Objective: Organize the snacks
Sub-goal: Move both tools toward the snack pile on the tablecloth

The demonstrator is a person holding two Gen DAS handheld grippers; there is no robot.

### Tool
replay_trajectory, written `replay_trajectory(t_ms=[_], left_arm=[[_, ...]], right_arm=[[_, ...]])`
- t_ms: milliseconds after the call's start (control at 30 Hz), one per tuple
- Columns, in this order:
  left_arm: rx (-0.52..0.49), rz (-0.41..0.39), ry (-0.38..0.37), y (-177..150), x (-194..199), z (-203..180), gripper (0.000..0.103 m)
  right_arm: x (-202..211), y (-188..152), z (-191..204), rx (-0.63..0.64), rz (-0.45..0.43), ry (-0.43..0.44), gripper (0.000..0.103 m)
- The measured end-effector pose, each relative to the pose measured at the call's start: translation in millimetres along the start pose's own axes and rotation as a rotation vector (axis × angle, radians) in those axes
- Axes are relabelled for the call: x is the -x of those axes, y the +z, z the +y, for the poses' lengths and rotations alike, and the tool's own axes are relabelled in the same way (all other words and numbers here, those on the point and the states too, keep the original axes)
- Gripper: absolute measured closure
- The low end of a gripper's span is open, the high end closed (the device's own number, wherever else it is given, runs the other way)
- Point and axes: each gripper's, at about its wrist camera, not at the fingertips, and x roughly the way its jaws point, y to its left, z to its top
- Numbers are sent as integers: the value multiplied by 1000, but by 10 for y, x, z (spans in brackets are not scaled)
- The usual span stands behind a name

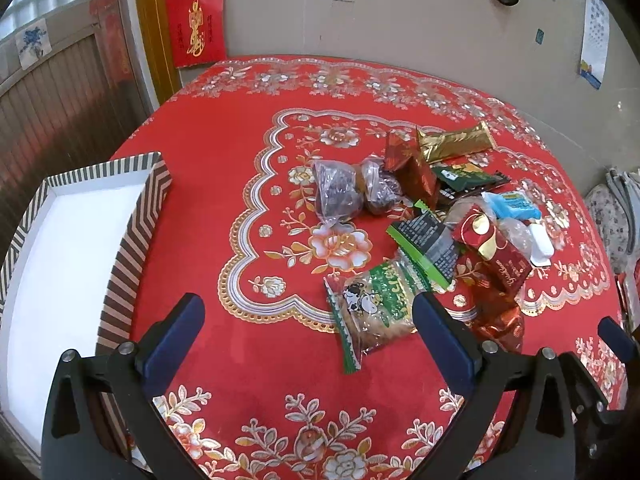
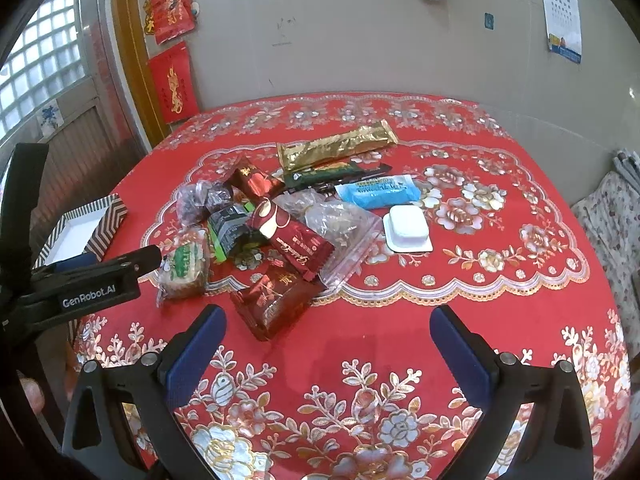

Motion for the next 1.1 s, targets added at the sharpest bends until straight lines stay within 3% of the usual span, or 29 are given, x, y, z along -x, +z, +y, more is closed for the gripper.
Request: replay_trajectory(t_ms=[467,833,967,1100], left_arm=[[23,59,1,62,-244,-97,0],[-20,93,21,148,-429,-353,0],[-47,83,30,159,-436,-354,0],[-2,101,13,188,-477,-263,0]], right_arm=[[-103,-60,-84,-24,32,21,1],[-204,-61,-6,-1,52,44,1],[-300,-49,52,-7,67,67,1],[-449,-8,86,-44,96,113,1]])
